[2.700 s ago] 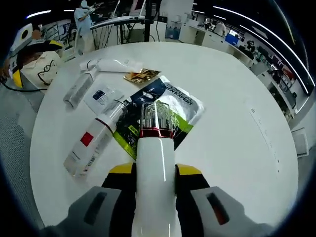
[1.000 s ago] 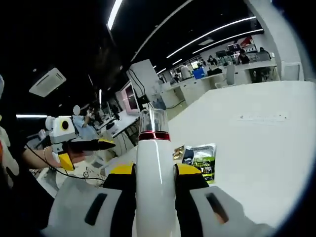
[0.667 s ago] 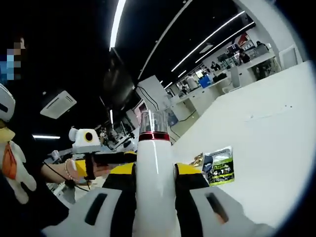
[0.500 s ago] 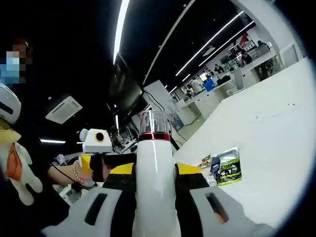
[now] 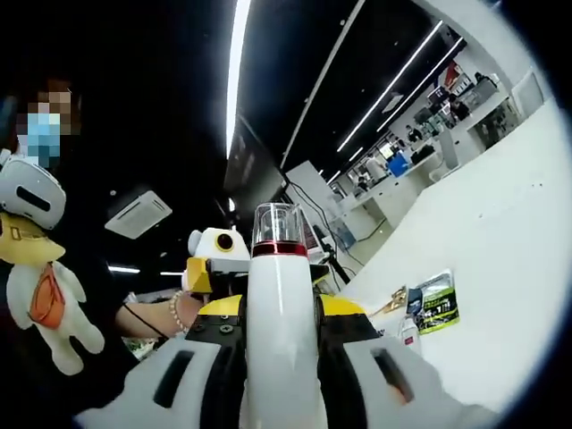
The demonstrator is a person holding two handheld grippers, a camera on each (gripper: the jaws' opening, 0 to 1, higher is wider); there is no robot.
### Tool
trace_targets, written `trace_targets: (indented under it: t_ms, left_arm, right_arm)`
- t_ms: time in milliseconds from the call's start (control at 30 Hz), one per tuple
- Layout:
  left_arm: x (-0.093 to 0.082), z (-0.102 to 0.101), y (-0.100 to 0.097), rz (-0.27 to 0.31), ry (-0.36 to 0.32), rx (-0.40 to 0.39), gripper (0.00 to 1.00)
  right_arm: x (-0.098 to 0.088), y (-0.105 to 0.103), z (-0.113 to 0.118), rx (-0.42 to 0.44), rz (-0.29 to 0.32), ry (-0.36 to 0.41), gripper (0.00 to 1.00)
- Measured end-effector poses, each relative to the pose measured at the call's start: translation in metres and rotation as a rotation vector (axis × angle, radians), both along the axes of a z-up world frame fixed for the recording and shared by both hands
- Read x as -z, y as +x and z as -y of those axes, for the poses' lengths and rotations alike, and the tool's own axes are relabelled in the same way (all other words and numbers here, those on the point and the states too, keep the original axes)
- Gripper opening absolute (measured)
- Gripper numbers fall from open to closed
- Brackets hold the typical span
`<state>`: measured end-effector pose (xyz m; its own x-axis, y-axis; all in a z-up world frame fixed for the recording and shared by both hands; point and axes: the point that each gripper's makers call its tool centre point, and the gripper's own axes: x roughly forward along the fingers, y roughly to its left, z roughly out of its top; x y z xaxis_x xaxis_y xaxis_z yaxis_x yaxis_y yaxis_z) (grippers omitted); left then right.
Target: Arrange the skincare products in the storage area until every visible bottle or jar stands upright without overlapping.
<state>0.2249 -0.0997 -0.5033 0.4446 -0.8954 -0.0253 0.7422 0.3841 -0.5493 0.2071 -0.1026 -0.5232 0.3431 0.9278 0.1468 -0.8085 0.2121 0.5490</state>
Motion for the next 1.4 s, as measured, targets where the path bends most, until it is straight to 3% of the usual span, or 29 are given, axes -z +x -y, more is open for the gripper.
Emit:
trace_targets:
  t_ms: [333, 500, 633, 733, 867, 1167, 1400]
  left_arm:
    - [-0.006, 0.025, -0.007, -0.013, -0.039, 0.083, 0.39]
    - [-0.012, 0.032, -0.007, 0.054, -0.026, 0.106, 0.29]
    - [-0.013, 0.036, -0.008, 0.062, 0.005, 0.127, 0.28]
    - [-0.008, 0.038, -0.010, 0.108, 0.093, 0.171, 0.27]
    - [-0.006, 0.038, -0.008, 0.125, 0.136, 0.190, 0.26]
    - [0.012, 0.049, -0.006, 0.267, 0.374, 0.260, 0.26]
    - [0.036, 0.061, 0.003, 0.293, 0.469, 0.284, 0.25]
  right_arm:
    - [-0.013, -0.012, 0.007, -0.016, 0.017, 0.034, 0.29]
    - [-0.013, -0.014, 0.009, -0.022, 0.017, 0.032, 0.29]
    - [-0.011, -0.014, 0.008, -0.036, 0.030, 0.005, 0.29]
    - [-0.001, -0.014, 0.006, -0.056, 0.063, -0.072, 0.30]
    - [0.001, -0.010, 0.005, -0.054, 0.087, -0.111, 0.31]
    - [0.025, 0.003, 0.012, -0.052, 0.206, -0.345, 0.31]
    - [0.047, 0.016, 0.024, -0.008, 0.285, -0.502, 0.30]
